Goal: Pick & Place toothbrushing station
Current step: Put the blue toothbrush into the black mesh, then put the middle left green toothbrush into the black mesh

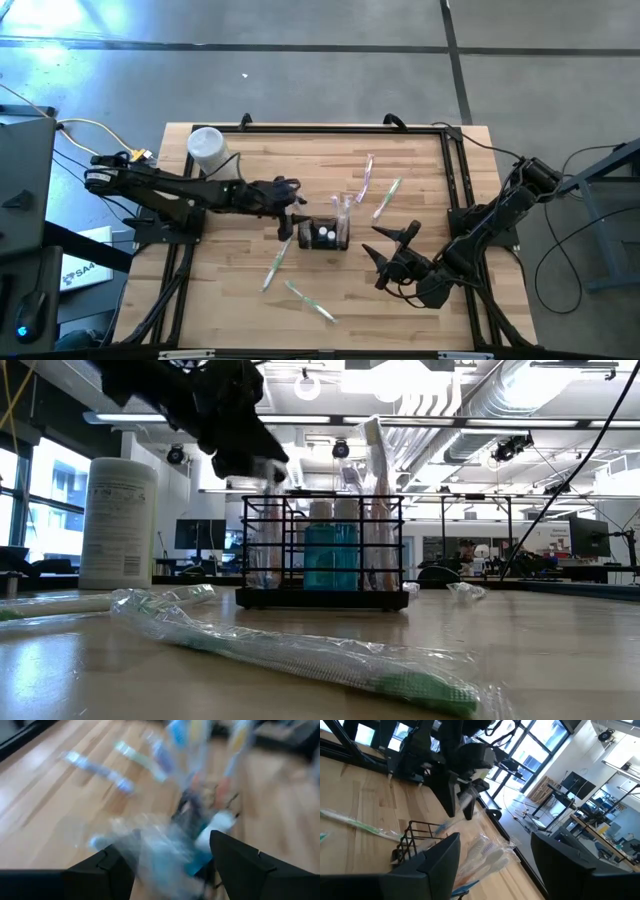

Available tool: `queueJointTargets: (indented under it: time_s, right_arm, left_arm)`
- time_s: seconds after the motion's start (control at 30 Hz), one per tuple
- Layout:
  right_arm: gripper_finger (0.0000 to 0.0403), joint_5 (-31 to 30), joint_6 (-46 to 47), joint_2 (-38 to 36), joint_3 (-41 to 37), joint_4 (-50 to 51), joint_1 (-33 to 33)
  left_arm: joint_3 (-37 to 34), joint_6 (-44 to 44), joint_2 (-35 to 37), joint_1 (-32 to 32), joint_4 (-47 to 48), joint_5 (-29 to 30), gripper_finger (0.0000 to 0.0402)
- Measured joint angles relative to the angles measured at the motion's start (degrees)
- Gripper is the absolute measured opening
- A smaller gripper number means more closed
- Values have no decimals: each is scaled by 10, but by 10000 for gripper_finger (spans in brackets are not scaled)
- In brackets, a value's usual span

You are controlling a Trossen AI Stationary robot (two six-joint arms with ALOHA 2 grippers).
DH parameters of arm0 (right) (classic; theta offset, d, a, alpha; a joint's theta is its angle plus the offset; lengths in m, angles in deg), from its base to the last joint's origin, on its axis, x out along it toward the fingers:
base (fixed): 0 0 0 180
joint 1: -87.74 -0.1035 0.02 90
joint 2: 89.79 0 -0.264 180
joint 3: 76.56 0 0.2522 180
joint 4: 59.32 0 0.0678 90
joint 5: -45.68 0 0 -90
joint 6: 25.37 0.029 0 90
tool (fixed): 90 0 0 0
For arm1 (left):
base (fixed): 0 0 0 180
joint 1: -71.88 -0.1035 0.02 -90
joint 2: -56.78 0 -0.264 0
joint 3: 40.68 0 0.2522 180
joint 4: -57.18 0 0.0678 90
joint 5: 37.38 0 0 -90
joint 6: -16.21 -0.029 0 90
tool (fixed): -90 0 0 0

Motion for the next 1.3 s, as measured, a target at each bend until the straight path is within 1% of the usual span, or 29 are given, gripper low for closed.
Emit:
queueJointTargets:
  time_s: [0.07,0.1,0.2,0.3,0.57,0.7,0.93,1.0,1.1,1.2,1.3]
  right_arm:
    - [236,0,3,0,0,3,0]
    - [236,0,8,0,0,6,0]
    - [236,1,26,0,0,25,0]
    - [236,0,30,0,0,29,0]
    - [236,0,30,0,0,28,0]
    - [236,0,30,0,0,28,0]
    - [236,0,29,0,0,28,0]
    - [236,0,29,0,0,28,0]
    - [236,0,29,0,0,28,0]
    - [236,0,29,0,0,31,0]
    - [236,0,29,0,0,36,0]
  left_arm:
    - [32,1,0,0,88,27,237]
    - [48,4,0,0,127,32,237]
    - [83,21,0,10,200,37,237]
    - [104,11,0,32,212,48,237]
    - [132,1,0,70,211,52,237]
    - [161,1,0,85,243,59,237]
    - [244,8,0,129,367,157,237]
    - [267,26,0,148,399,178,237]
    - [283,75,0,182,440,179,237]
    - [278,167,0,216,480,160,237]
    - [261,276,-8,246,517,156,237]
